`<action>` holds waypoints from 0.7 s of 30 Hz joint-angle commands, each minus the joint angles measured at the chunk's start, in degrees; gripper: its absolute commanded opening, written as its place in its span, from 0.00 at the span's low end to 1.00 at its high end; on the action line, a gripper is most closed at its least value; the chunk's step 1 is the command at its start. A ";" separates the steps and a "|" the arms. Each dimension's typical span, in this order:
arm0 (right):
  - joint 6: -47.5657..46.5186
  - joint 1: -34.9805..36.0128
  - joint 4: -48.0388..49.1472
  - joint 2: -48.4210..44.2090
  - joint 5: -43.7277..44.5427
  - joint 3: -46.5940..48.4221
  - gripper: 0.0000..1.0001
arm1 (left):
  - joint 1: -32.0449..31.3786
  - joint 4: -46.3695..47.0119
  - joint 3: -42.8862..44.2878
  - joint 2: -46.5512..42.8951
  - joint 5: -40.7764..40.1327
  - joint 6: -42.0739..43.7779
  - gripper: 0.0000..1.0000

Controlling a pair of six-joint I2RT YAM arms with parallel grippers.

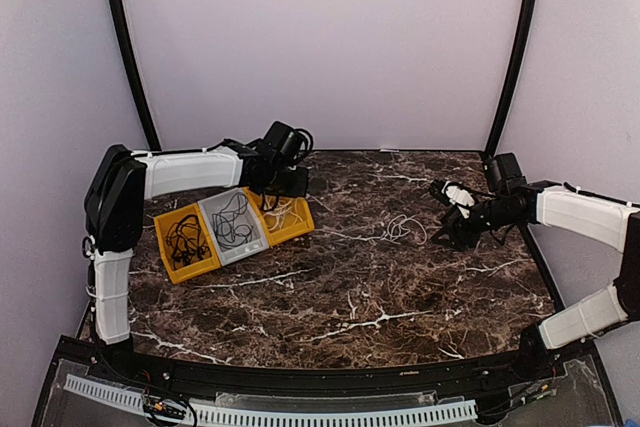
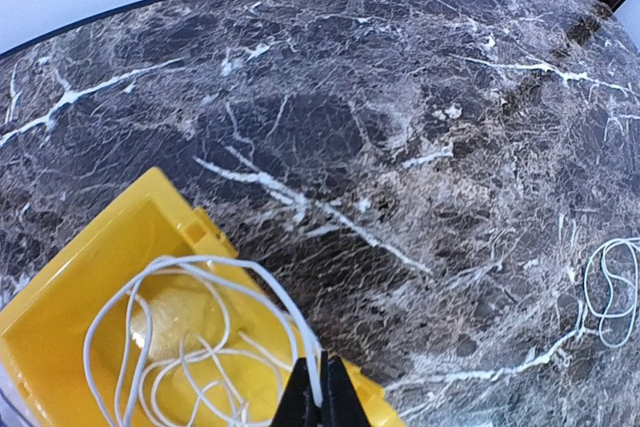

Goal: Untangle the cables

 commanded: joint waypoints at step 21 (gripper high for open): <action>-0.59 0.16 -0.04 1.56 -0.14 0.45 0.62 | 1.91 4.62 -10.18 -4.05 4.31 -2.10 0.00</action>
